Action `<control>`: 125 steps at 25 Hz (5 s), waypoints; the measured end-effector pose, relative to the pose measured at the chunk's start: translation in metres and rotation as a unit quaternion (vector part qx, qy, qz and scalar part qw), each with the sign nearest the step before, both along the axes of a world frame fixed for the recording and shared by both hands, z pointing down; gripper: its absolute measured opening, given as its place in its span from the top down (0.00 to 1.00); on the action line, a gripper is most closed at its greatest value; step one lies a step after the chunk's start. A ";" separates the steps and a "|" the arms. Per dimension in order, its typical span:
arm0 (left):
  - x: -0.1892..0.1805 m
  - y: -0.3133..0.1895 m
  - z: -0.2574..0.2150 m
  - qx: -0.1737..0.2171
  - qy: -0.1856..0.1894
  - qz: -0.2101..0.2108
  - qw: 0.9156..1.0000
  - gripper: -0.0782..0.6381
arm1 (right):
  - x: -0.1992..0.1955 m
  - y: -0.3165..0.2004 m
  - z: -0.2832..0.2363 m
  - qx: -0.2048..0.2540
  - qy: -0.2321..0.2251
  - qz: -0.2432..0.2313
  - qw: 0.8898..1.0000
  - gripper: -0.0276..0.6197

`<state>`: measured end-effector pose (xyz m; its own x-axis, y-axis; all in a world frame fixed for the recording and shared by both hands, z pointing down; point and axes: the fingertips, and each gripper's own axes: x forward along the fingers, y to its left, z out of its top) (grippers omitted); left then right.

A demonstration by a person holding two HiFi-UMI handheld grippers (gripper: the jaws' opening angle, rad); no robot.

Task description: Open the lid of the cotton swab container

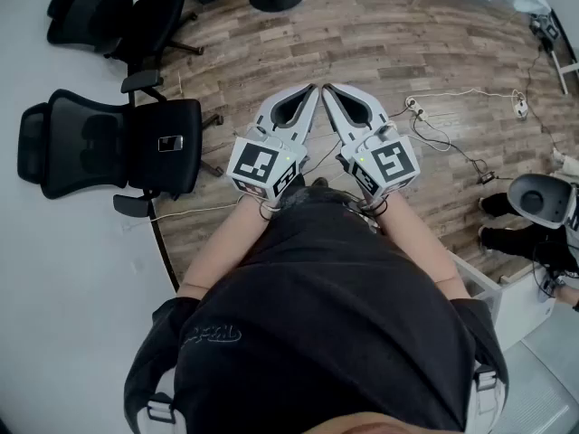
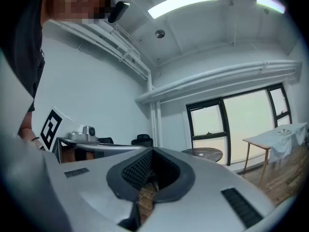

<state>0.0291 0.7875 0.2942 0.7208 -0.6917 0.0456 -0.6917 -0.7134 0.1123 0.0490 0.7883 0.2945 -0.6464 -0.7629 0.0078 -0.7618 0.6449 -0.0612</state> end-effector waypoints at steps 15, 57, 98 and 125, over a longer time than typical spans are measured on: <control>-0.024 -0.027 0.000 0.005 0.005 -0.016 1.000 0.88 | -0.008 -0.023 0.003 -0.004 -0.022 0.013 1.000 0.93; -0.168 -0.275 0.007 -0.019 0.021 -0.001 1.000 0.88 | -0.153 -0.270 0.013 -0.022 -0.024 0.006 0.999 0.93; -0.014 -0.510 0.000 -0.002 0.015 -0.043 0.999 0.88 | 0.013 -0.510 -0.002 -0.014 -0.043 -0.040 0.998 0.93; -0.047 -0.643 -0.002 0.007 0.015 0.015 1.000 0.88 | -0.025 -0.637 -0.001 -0.010 -0.027 -0.014 0.999 0.93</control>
<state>-0.0179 0.1443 0.2918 0.7426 -0.6696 0.0149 -0.6660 -0.7358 0.1223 0.0235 0.1514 0.2934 -0.6674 -0.7446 -0.0125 -0.7388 0.6642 -0.1139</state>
